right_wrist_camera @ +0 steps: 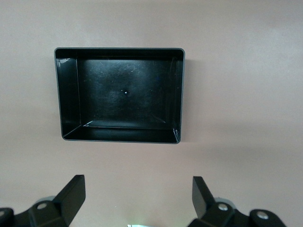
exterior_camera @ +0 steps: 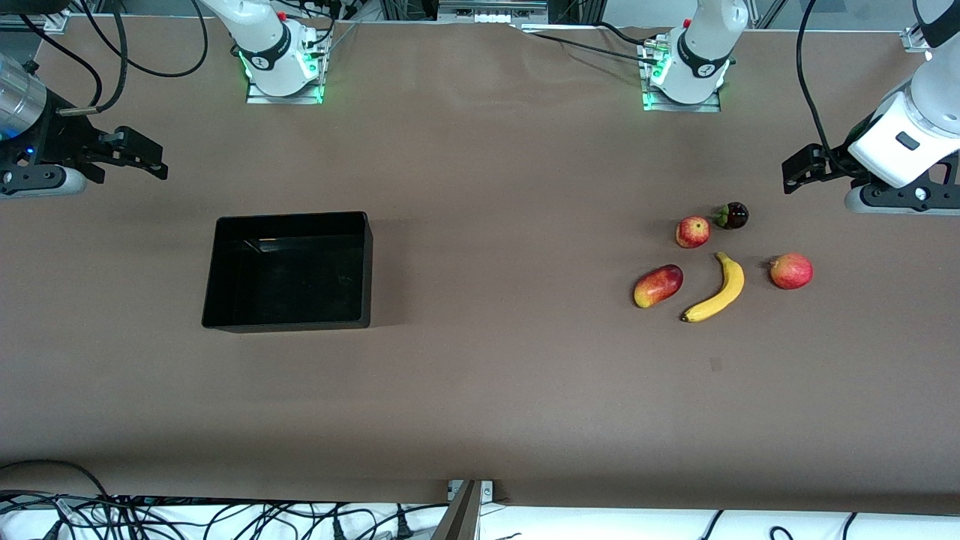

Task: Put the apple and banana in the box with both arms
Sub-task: 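Move the right gripper down to the edge of the black box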

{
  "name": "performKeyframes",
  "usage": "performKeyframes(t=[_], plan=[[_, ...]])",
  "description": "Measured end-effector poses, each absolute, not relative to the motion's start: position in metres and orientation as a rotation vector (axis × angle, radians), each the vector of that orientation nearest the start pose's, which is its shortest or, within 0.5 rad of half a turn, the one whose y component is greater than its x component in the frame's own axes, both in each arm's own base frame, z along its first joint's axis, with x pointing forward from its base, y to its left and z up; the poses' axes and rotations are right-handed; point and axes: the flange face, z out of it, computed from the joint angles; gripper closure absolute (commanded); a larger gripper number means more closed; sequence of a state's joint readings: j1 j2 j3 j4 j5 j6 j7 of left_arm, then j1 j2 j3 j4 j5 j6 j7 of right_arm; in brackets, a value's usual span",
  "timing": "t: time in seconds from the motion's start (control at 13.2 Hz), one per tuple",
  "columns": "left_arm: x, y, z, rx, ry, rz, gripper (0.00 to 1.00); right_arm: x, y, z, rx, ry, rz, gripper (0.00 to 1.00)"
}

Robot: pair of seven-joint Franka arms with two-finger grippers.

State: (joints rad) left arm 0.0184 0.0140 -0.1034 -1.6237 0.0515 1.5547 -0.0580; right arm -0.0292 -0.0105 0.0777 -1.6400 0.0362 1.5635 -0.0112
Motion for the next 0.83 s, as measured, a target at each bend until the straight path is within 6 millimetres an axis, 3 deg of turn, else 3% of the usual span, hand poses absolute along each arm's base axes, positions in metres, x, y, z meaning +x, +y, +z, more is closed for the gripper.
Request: performKeyframes(t=[0.45,0.61,0.83], plan=[[0.554,-0.041,0.59,-3.083,0.044,0.124,0.0,0.549,0.029,0.585,-3.122,-0.092,0.116,0.0],[0.554,-0.041,0.59,-3.083,0.044,0.123,0.0,0.554,0.026,0.559,-3.142,-0.093,0.104,0.0],[0.554,-0.041,0.59,-3.083,0.044,0.122,0.0,0.56,0.023,0.496,-3.146,-0.089,0.105,0.0]])
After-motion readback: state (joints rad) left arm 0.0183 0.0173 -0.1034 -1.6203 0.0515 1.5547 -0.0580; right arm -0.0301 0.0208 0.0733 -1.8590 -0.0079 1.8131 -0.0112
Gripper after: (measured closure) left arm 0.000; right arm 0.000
